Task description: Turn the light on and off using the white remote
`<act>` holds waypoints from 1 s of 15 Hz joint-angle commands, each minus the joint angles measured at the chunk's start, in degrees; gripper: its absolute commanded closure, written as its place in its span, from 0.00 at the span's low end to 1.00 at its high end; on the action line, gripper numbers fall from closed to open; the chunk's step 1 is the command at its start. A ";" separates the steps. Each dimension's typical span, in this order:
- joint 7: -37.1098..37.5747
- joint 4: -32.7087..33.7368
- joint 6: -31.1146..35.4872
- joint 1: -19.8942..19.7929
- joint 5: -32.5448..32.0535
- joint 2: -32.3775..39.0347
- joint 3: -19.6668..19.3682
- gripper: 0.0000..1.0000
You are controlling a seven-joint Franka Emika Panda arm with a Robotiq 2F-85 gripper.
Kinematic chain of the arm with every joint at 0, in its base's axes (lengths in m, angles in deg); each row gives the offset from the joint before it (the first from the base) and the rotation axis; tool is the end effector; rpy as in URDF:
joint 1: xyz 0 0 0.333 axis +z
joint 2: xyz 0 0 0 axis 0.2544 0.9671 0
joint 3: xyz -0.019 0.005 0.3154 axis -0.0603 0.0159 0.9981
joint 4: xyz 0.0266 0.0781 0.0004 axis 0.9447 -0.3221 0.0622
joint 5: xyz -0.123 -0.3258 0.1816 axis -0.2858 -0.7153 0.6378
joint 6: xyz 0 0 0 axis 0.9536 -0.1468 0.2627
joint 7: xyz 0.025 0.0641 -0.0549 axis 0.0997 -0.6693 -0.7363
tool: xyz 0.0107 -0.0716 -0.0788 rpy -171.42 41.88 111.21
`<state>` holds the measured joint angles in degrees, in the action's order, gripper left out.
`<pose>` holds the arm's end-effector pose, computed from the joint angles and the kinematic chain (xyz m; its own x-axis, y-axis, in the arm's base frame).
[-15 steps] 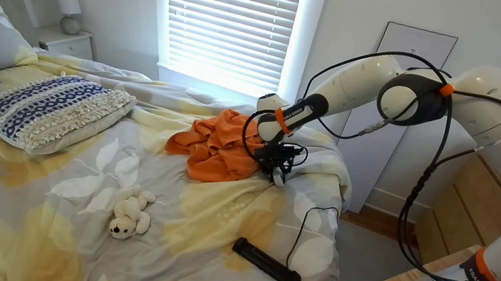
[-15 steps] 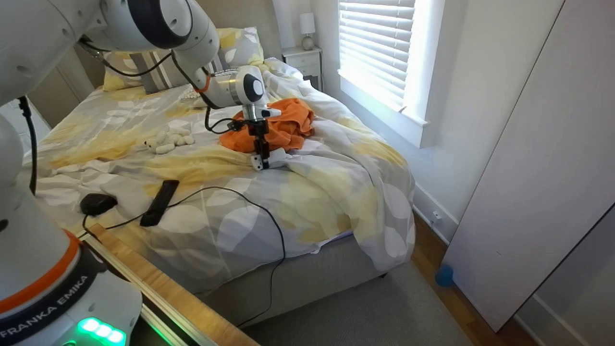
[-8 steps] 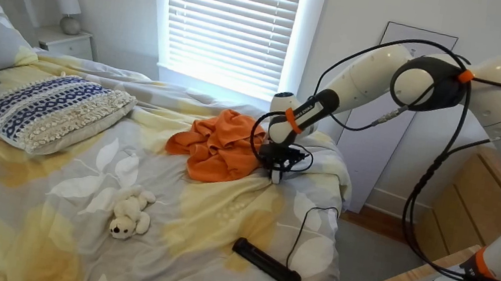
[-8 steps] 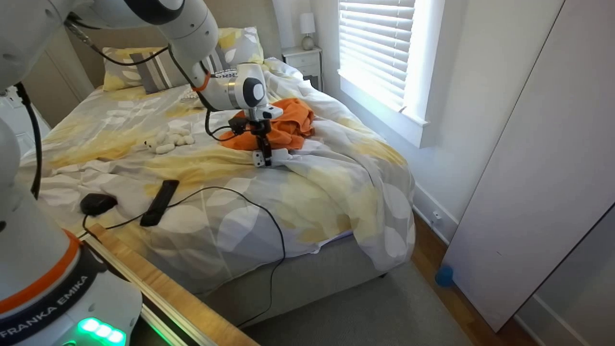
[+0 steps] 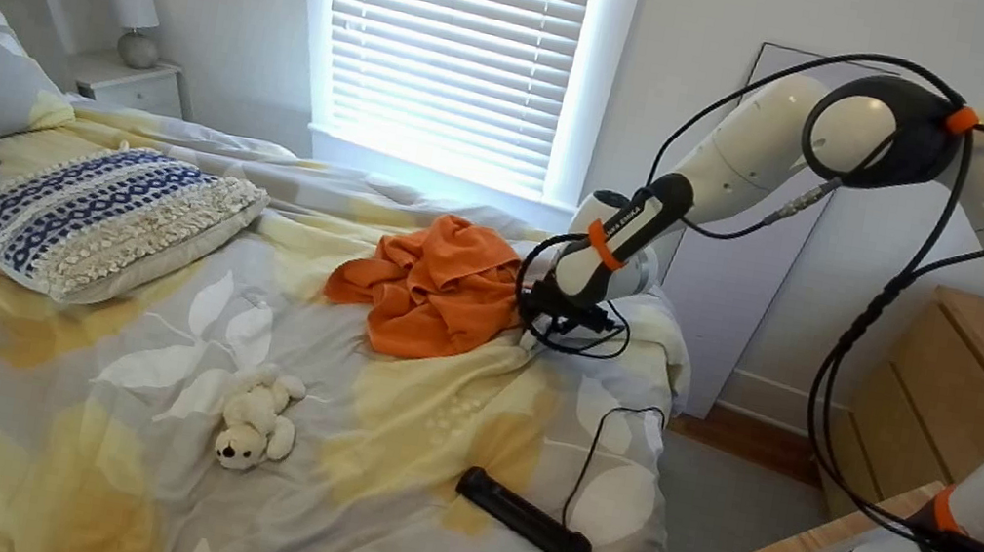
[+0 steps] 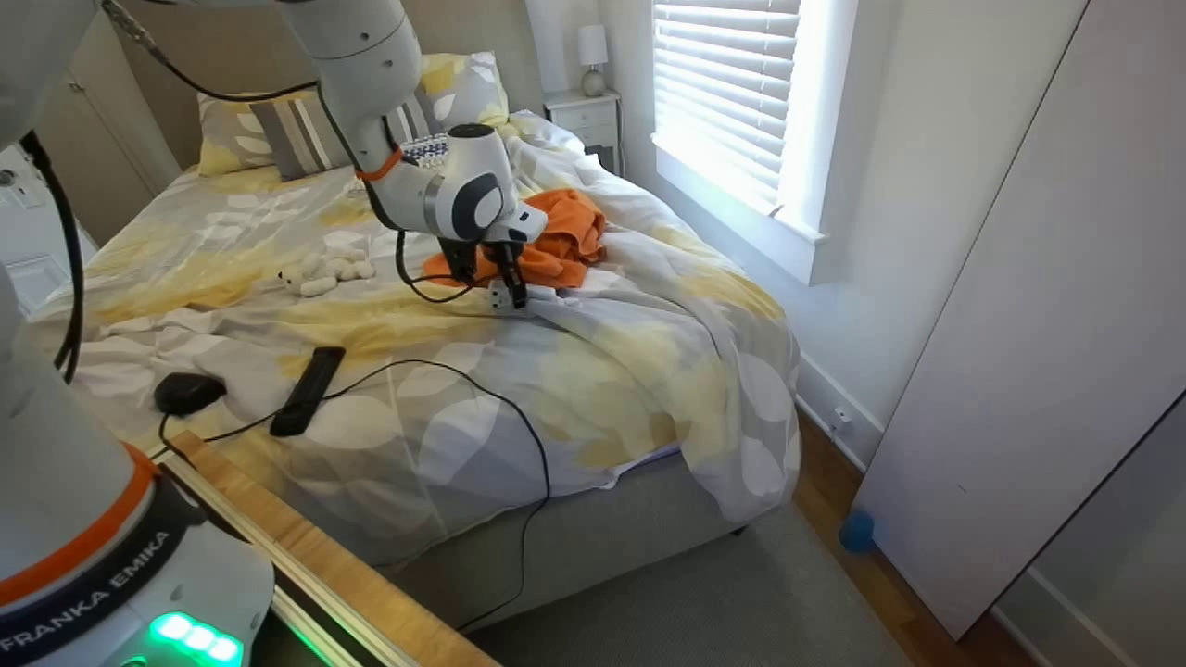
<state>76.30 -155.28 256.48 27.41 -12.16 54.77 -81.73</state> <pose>0.6087 0.1789 0.0607 0.8406 -0.5355 0.0822 -0.5143 -0.8365 -0.1892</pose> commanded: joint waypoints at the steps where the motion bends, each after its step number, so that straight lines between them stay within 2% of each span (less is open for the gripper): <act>1: -10.11 -6.74 8.45 -7.09 6.38 -1.61 7.97 0.57; 3: -14.88 -8.97 10.89 -11.35 9.28 -1.43 12.51 0.58; 5: -18.32 -11.22 11.85 -14.24 11.86 -1.93 15.40 0.56; 7: -19.62 -13.39 11.19 -14.84 13.89 -3.69 15.87 0.53; 10: -15.98 -16.37 6.01 -7.97 16.52 -9.16 8.83 0.39; 11: -14.81 -17.12 3.76 -5.28 16.84 -10.88 6.12 0.31; 13: -11.90 -17.60 -1.78 0.89 15.43 -13.80 -0.06 0.21; 15: -7.46 -16.44 -8.65 7.66 11.57 -15.77 -6.83 0.25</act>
<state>62.85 -170.56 255.66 25.36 2.17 43.75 -79.69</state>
